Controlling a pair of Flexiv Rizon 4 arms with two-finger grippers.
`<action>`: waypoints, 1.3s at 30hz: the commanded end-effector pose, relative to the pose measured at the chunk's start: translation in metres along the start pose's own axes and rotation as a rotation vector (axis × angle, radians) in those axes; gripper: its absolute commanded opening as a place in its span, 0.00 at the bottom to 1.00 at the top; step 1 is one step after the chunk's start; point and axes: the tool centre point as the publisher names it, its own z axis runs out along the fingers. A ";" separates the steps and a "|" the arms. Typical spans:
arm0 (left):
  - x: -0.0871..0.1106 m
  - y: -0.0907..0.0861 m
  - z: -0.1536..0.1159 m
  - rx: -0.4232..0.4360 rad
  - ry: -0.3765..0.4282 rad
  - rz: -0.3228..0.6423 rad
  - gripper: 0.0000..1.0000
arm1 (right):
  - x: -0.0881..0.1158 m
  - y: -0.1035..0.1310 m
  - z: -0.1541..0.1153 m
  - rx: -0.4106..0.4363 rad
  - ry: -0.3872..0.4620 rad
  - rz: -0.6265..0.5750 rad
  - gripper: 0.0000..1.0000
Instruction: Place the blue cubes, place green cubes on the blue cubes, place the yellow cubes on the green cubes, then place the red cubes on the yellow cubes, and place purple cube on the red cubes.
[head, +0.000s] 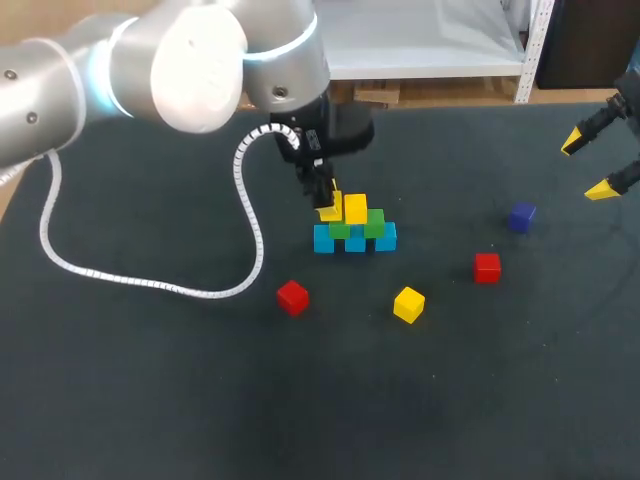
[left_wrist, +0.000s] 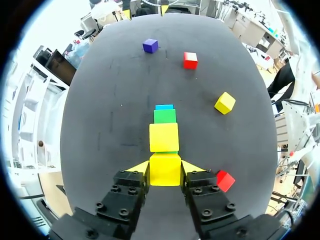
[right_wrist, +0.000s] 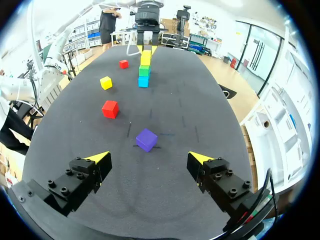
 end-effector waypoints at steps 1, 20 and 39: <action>-0.001 0.004 0.001 0.009 0.003 0.001 0.00 | 0.000 0.000 0.000 0.000 -0.002 -0.001 1.00; 0.000 0.004 0.004 0.015 0.006 -0.005 0.00 | 0.000 0.000 0.000 0.000 -0.002 -0.001 1.00; -0.001 0.005 0.006 0.018 0.009 -0.002 0.00 | 0.000 0.000 0.000 0.000 -0.002 -0.001 1.00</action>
